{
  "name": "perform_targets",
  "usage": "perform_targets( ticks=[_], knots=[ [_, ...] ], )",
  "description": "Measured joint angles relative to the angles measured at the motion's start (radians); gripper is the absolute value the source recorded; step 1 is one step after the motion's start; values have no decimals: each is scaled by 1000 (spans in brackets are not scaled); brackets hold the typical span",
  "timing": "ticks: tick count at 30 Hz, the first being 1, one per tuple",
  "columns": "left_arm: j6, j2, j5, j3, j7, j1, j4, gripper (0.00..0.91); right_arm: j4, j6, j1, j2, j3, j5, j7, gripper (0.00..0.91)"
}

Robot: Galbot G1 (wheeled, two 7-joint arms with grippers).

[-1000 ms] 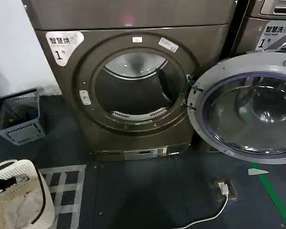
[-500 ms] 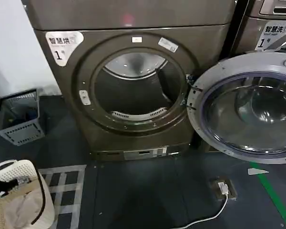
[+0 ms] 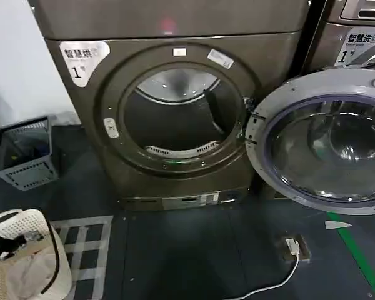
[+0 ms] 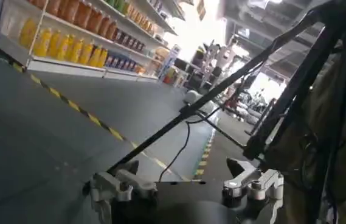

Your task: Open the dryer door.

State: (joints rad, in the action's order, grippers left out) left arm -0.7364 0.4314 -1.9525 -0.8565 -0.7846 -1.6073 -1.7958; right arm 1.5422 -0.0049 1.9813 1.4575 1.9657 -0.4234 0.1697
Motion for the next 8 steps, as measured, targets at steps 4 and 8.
perform_targets(
  ticks=[4,8],
  knots=[
    [0,1,1,0,0,-1,1,907,0,0,-1,0,0,0,1,907],
    [0,2,4,-2,0,-5,-2,907,5,0,-3,-2,1,-1,4,907]
  ],
)
